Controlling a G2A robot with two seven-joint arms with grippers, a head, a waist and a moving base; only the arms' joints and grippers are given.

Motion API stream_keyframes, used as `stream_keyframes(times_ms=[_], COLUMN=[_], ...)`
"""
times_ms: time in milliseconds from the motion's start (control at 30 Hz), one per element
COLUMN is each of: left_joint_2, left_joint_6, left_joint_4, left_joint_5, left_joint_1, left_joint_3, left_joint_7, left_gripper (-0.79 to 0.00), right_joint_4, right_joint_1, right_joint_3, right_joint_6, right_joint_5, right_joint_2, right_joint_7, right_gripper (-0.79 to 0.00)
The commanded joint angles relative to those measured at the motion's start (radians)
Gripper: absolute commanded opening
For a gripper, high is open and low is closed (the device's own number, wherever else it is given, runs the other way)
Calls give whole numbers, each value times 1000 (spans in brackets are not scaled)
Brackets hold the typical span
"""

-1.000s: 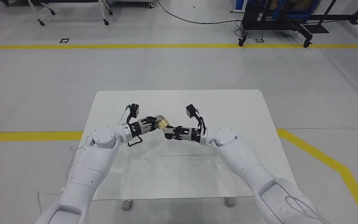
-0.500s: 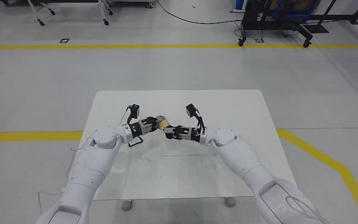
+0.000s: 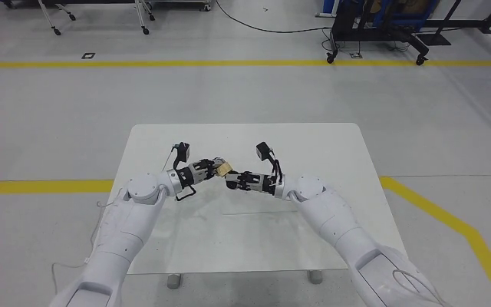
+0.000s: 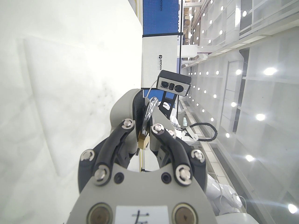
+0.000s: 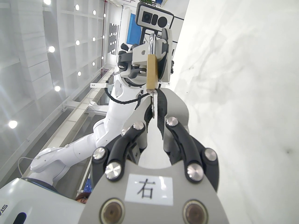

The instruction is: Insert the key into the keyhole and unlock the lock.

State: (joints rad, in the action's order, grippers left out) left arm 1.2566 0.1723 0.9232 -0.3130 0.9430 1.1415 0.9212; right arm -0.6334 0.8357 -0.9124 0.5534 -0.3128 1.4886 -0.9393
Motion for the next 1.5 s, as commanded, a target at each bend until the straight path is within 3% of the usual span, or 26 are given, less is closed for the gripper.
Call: stream_keyframes(times_ms=[0,400,467,500,567,1467], left_joint_2=[0,-2,-3,-3,-3,-7], left_joint_6=[-1,8,14,17,24,63], left_joint_4=[1,4,7,8,12,42], left_joint_5=[0,-7,-4,-2,4,22], left_joint_1=[0,2,3,4,6,26], left_joint_3=[0,8,8,7,6,0], left_joint_7=[-1,-23,-25,-28,-32,-37], left_gripper=[-785,-785,-785,-785,-785,-785], right_joint_4=[-2,-12,-15,-17,-20,-8], right_joint_1=[1,13,15,16,17,9], right_joint_3=[-2,-16,-20,-22,-23,-30], right_joint_6=[-2,1,3,3,1,-9], right_joint_5=[-1,-14,-21,-26,-31,-44], right_joint_2=[-1,-6,-7,-7,-7,-1], right_joint_7=[0,-8,-11,-13,-17,17], right_gripper=[-628,-606,-665,-742,-785,-785])
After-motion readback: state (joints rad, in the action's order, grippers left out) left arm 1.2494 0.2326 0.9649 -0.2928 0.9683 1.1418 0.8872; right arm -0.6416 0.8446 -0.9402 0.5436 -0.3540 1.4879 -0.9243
